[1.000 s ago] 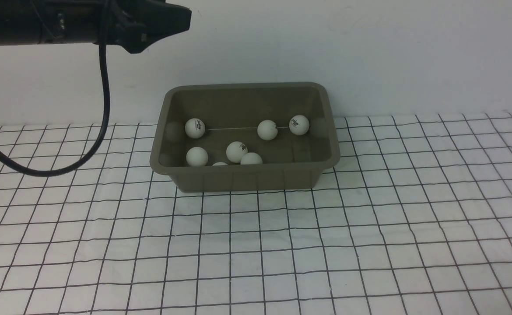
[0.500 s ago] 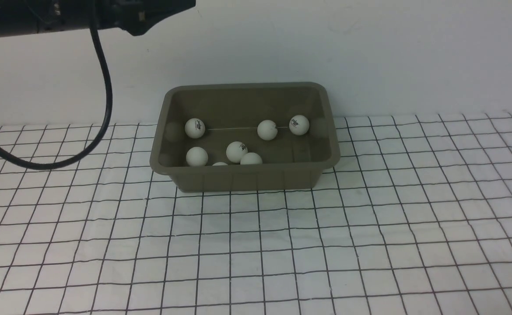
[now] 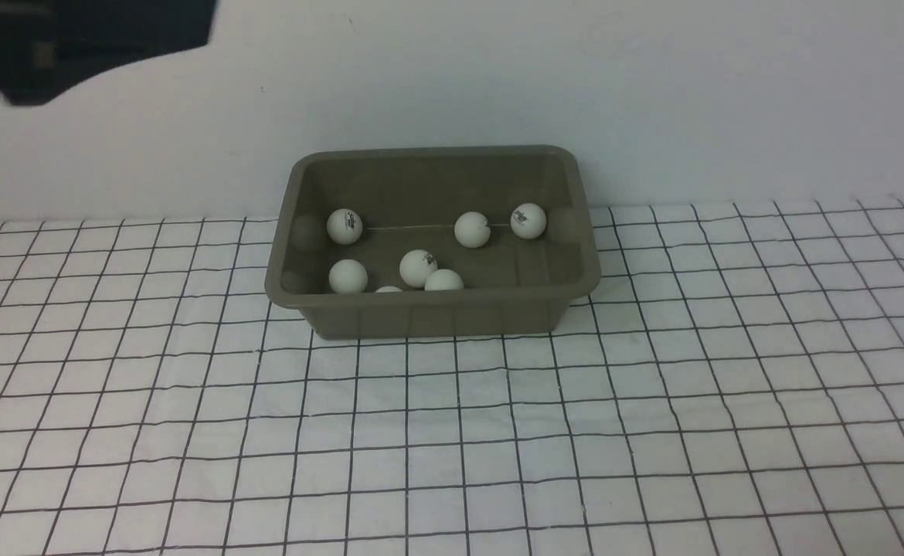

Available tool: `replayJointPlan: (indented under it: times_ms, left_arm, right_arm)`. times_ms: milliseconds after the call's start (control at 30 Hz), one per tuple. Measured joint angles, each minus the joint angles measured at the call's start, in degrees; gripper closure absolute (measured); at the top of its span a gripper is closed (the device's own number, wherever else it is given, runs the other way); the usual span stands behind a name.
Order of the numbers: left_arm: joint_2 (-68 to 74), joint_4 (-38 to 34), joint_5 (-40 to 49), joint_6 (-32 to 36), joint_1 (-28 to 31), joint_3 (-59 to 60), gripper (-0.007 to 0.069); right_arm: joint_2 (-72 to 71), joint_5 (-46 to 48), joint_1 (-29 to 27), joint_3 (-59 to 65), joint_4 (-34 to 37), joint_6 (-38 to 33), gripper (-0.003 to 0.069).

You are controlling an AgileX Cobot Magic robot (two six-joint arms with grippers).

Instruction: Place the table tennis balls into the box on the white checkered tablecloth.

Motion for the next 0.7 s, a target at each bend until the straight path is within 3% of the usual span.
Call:
replayJointPlan:
  times_ms: [33, 100, 233, 300, 467, 700]
  left_arm:
    - [-5.44, 8.88, 1.85, -10.78, 0.00, 0.00, 0.0220]
    - [-11.31, 16.22, 3.81, -20.85, 0.00, 0.48, 0.0220]
    - [-23.10, 29.45, 2.64, -34.13, 0.00, 6.86, 0.0220]
    - [-33.09, 37.17, -4.61, -40.25, 0.00, 19.37, 0.0220]
    - [-45.30, 41.93, -16.73, -40.82, 0.00, 40.02, 0.0220]
    - [-52.93, 47.94, -26.40, -41.62, 0.14, 58.18, 0.0220]
  right_arm:
    - [0.00, 0.00, 0.00, 0.00, 0.00, 0.00, 0.0435]
    - [0.00, -0.02, 0.00, 0.00, 0.00, 0.00, 0.0435]
    - [0.00, -0.02, 0.00, 0.00, 0.08, 0.00, 0.0435]
    - [0.00, -0.02, 0.00, 0.02, 0.07, 0.00, 0.0435]
    - [0.00, -0.02, 0.00, 0.02, 0.09, 0.00, 0.0435]
    - [0.00, -0.06, 0.00, 0.02, 0.09, 0.00, 0.0435]
